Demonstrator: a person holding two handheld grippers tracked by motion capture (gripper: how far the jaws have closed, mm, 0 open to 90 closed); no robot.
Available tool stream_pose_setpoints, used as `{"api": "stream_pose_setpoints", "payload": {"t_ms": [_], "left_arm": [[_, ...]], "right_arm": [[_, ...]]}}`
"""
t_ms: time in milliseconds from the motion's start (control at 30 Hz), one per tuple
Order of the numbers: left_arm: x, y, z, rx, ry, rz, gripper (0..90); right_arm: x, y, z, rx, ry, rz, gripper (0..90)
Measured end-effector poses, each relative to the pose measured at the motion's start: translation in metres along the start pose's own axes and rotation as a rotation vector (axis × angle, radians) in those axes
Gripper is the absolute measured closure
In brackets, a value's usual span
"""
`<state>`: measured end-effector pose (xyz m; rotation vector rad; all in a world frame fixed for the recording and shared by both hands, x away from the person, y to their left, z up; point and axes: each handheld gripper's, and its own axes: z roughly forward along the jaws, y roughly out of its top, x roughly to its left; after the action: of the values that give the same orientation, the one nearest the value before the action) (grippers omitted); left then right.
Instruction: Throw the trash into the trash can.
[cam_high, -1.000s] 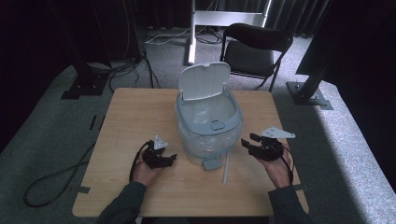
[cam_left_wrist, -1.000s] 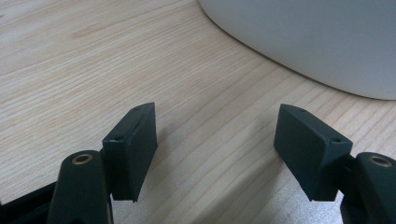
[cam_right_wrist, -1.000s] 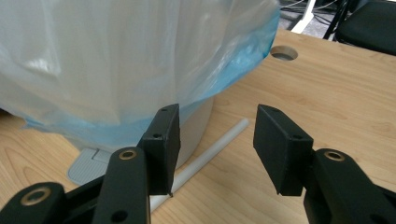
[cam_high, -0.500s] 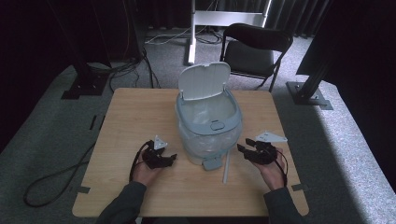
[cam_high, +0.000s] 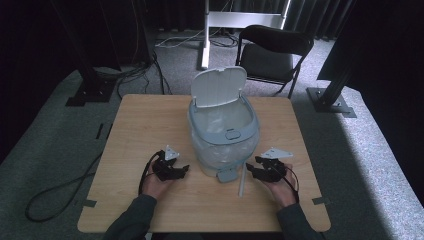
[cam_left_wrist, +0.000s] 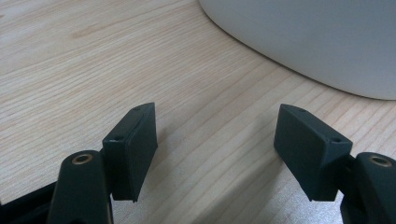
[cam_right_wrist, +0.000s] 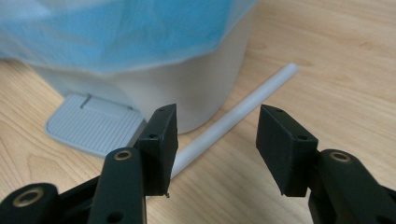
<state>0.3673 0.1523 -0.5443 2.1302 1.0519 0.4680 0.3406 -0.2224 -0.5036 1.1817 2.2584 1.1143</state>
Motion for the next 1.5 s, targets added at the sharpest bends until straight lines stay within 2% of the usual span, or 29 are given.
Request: {"api": "stream_pose_setpoints", "payload": {"t_ms": [300, 533, 800, 1100, 1200, 1400, 1433, 1467, 1500], "left_arm": [[0.000, 0.000, 0.000, 0.000, 0.000, 0.000, 30.2], [0.000, 0.000, 0.000, 0.000, 0.000, 0.000, 30.2], [0.000, 0.000, 0.000, 0.000, 0.000, 0.000, 30.2], [0.000, 0.000, 0.000, 0.000, 0.000, 0.000, 30.2], [0.000, 0.000, 0.000, 0.000, 0.000, 0.000, 30.2], [0.000, 0.000, 0.000, 0.000, 0.000, 0.000, 30.2], [0.000, 0.000, 0.000, 0.000, 0.000, 0.000, 30.2], [0.000, 0.000, 0.000, 0.000, 0.000, 0.000, 30.2], [0.000, 0.000, 0.000, 0.000, 0.000, 0.000, 30.2]], "right_arm": [[0.010, -0.007, 0.017, 0.069, 0.013, -0.022, 41.7], [0.014, -0.011, 0.026, 0.112, 0.008, -0.040, 42.0], [0.012, -0.013, 0.031, 0.138, 0.001, -0.033, 43.5], [0.006, -0.016, 0.027, 0.149, -0.021, -0.022, 50.4], [0.001, -0.017, 0.024, 0.156, -0.039, -0.003, 55.3], [-0.004, -0.018, 0.021, 0.171, -0.064, -0.003, 61.0], [-0.005, -0.019, 0.021, 0.176, -0.071, -0.009, 64.8], [-0.005, -0.019, 0.021, 0.176, -0.071, -0.009, 64.8], [-0.005, -0.019, 0.021, 0.189, -0.088, -0.024, 70.3]]}}
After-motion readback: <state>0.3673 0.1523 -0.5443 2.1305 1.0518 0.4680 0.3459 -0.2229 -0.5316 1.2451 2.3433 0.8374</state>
